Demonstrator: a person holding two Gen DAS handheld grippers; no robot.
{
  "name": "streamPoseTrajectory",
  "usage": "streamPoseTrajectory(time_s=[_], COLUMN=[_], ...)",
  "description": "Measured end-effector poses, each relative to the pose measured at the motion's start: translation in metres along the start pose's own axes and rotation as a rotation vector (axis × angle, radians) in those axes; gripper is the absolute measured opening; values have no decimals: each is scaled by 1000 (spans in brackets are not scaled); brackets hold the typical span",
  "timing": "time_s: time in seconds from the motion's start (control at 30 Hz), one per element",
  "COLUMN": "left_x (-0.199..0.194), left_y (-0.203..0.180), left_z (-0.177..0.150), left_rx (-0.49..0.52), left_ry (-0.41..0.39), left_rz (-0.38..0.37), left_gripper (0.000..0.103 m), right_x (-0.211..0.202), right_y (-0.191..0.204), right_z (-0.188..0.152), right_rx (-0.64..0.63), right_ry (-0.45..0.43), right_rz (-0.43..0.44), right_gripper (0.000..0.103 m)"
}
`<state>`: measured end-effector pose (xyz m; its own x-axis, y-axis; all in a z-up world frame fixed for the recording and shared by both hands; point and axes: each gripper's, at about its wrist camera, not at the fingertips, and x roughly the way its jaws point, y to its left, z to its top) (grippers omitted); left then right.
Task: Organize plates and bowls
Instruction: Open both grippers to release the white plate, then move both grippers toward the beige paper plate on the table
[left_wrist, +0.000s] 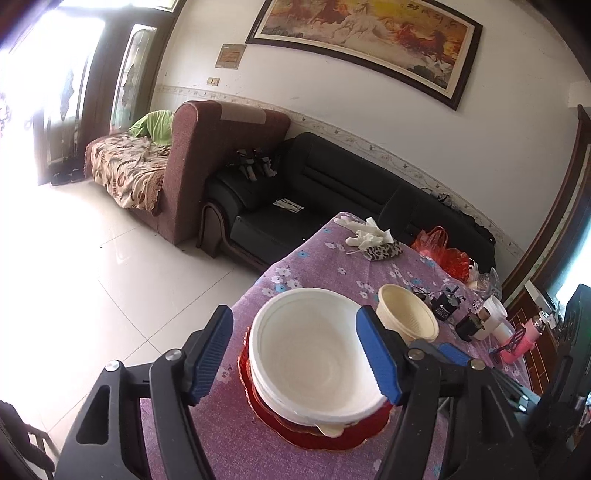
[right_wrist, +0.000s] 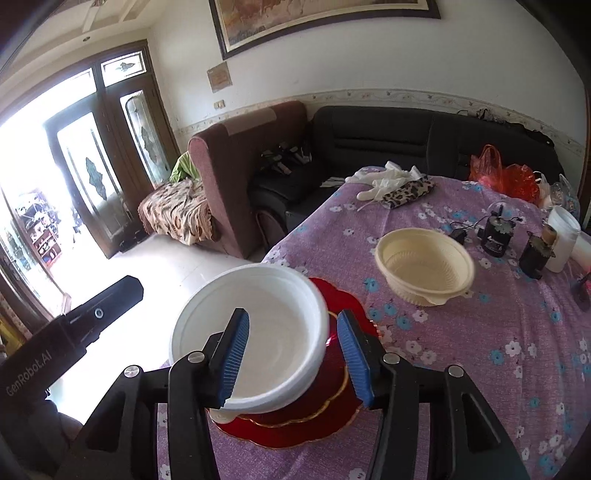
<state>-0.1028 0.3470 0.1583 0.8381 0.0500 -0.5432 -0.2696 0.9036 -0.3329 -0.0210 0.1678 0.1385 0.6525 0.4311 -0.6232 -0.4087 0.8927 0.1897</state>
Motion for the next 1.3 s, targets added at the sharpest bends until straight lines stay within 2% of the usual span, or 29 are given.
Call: streamPoseTrajectory(time_s=[0.07,0.17,0.37,0.47,0.57,0.7,0.8,0.93,1.0,1.1,1.17,1.3], left_x=[-6,-18,-29,-31,-24,2,27,66,74,77,76,74], left_y=[-8,-30,-93,-127,-158,-195,-211,-219,-208,-193,-183,-165], left_z=[-4,-17,-47,-67,-87,-115,-128,-137,-139,-140,-139,-132], left_rx=[15,62,207,288,354,414,418,423,407,401,379,301], left_ry=[-6,-39,-43,-45,-11,72,110,171,157,92,63,58], left_rz=[-12,-35,-113,-162,-207,-256,-278,-267,-238,-174,-159,-133], left_gripper=[69,75,76,83,83,83,83,83,83,83,83,83], right_x=[-15,-30,-34,-40,-47,-59,-74,-87,-81,-63,-42,8], right_y=[-12,-33,-98,-130,-163,-205,-231,-256,-263,-265,-261,-250], right_z=[-3,-9,-34,-47,-58,-64,-63,-58,-53,-40,-26,8], right_rx=[13,39,118,167,208,275,294,279,276,261,235,168], right_ry=[-25,-49,-9,-5,2,6,3,26,43,79,109,169], right_rz=[-13,-30,-84,-99,-139,-189,-257,-342,-353,-311,-274,-199], right_gripper=[58,66,66,66,66,66,66,66,66,66,66,66])
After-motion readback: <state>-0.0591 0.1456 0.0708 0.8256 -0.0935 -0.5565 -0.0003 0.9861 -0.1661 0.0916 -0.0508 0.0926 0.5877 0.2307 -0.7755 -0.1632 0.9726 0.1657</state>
